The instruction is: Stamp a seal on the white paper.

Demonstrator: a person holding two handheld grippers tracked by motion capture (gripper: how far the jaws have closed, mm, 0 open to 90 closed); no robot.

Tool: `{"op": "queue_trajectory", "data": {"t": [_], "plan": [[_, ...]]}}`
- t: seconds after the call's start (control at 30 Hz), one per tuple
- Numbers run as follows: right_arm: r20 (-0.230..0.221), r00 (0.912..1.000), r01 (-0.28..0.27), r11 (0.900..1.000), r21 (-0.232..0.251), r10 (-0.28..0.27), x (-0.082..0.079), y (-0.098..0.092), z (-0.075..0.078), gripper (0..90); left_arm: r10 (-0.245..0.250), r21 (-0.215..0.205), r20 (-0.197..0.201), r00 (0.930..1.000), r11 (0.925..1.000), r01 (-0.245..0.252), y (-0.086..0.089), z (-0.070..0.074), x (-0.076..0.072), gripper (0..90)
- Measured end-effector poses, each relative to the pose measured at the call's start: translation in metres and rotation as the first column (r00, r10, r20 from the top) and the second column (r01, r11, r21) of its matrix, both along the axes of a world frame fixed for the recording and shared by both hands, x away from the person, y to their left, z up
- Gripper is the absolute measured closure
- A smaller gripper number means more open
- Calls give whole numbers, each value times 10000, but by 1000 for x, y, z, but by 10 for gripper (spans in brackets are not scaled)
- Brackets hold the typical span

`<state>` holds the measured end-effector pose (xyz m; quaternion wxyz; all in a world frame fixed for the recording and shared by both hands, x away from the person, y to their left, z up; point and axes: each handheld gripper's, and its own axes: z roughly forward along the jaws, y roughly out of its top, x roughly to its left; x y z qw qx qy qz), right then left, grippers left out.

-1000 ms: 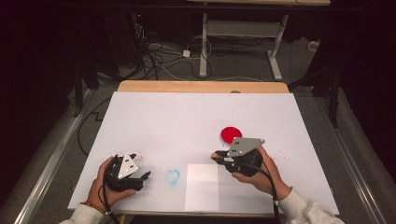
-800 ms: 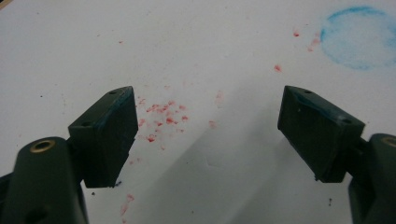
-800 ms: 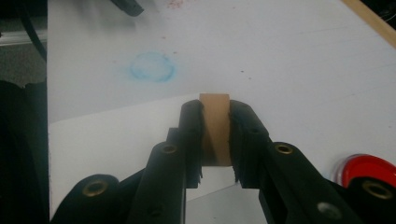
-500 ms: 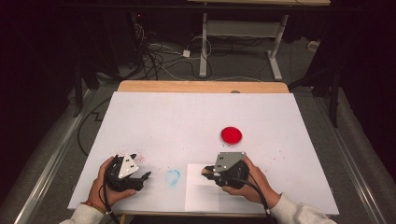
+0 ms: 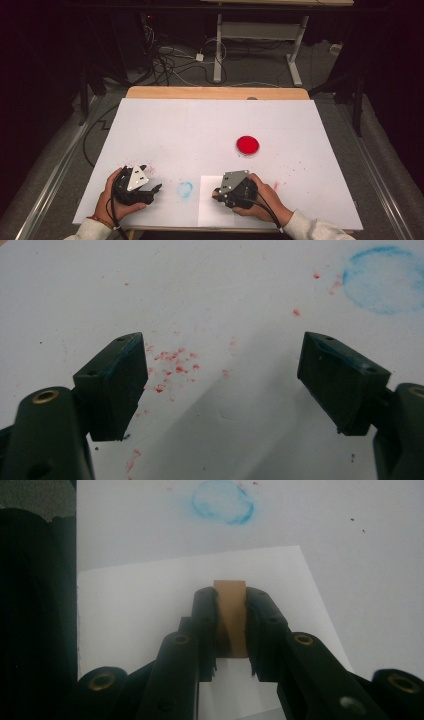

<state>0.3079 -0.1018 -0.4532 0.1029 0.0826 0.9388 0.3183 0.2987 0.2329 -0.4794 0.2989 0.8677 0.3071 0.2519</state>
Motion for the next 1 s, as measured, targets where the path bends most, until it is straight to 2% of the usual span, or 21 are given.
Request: {"op": "queue_trajectory", "data": {"t": [0.3, 0.43, 0.6, 0.77, 0.87, 1.0], "plan": [[-236, 9997, 12, 9990, -441, -22, 2, 2, -6, 763, -15, -17, 1, 10000, 10000, 15, 0, 0, 0, 197], [-474, 9989, 39, 9994, -348, -55, 4, 3, -7, 763, -17, 51, -11, 10000, 10000, 17, 0, 0, 0, 197], [-396, 9992, 11, 9983, -581, -34, 4, 5, -6, 764, 9, 49, 24, 10000, 10000, -9, -1, 0, -1, 197], [-502, 9987, -18, 9982, -593, -12, 5, 5, -6, 765, -50, 41, 34, 10000, 10000, 50, -1, 0, -2, 197], [-309, 9995, -15, 9973, -739, -8, 3, 7, -6, 764, -43, 37, 33, 10000, 10000, 43, -2, 1, -2, 197], [-301, 9995, -25, 9980, -630, 6, 3, 6, -6, 764, -87, 33, 51, 9999, 10000, 87, -2, 0, -2, 196]]}}
